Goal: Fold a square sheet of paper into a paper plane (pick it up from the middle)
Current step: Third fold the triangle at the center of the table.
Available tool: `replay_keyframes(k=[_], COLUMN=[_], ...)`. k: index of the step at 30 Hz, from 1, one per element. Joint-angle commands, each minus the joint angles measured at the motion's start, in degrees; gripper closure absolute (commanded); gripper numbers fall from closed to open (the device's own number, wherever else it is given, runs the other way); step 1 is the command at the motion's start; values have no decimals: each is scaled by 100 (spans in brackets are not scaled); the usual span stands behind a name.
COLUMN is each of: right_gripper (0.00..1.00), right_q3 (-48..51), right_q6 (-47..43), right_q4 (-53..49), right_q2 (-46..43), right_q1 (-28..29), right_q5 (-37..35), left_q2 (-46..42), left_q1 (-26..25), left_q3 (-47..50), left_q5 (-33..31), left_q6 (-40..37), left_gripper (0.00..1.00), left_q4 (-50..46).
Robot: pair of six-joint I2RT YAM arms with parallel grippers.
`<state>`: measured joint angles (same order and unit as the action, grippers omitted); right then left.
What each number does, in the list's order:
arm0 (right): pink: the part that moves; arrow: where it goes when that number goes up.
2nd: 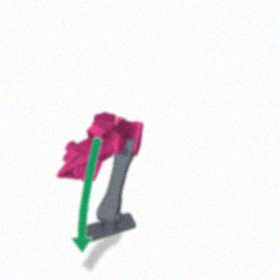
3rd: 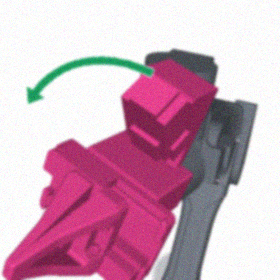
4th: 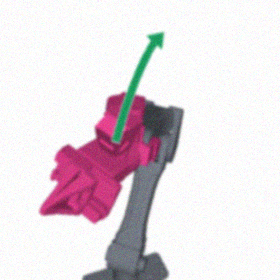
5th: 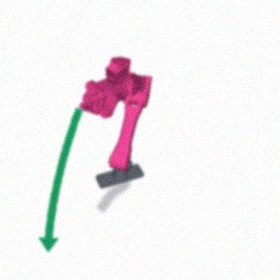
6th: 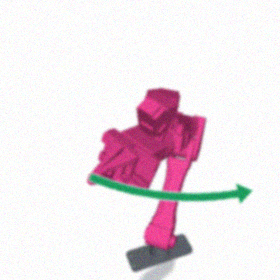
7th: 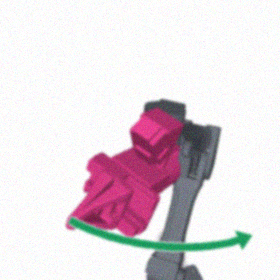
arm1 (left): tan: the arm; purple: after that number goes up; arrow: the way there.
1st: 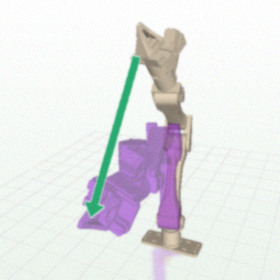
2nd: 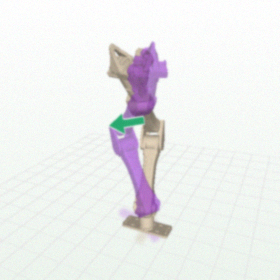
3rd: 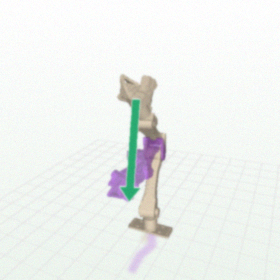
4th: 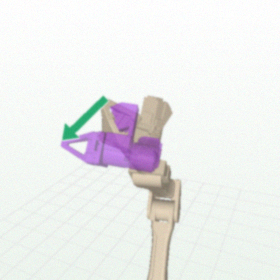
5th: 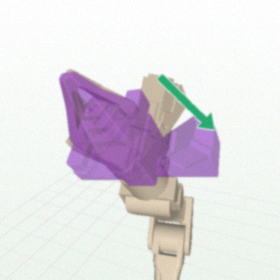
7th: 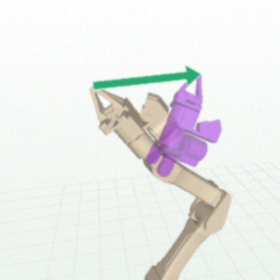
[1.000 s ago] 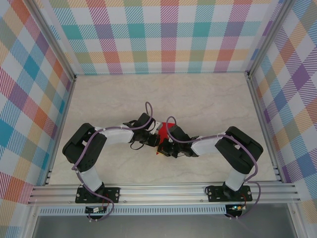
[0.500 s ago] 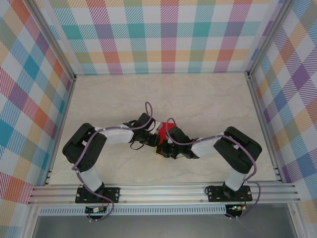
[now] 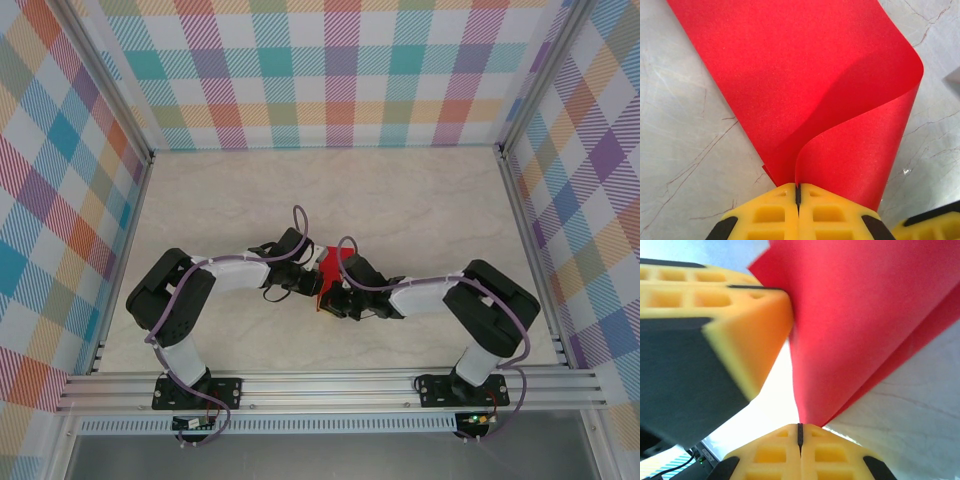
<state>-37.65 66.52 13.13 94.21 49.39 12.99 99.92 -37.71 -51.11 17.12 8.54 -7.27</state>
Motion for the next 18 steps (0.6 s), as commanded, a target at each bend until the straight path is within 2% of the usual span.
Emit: replay_keyframes(k=[1,10,13,18], right_gripper=[100,100,100,100], right_q3=[-107,-224,-312,-97], right_q6=[-201,-151,-225,-132], right_q4=[-186,454,205,422], right_q2=[-219,144,298,588], right_q1=[-146,-269,-307,-324], right_q5=[-130,160,114,87], left_q2=[28,80,94,97], left_q1=[60,60,57,61], left_q3=[145,109,128,141], left_q5=[-16,12,22,19], left_q6=[42,36,43,25], left_gripper=[100,100,100,100], left_q4=[-218,-223,-205,-214])
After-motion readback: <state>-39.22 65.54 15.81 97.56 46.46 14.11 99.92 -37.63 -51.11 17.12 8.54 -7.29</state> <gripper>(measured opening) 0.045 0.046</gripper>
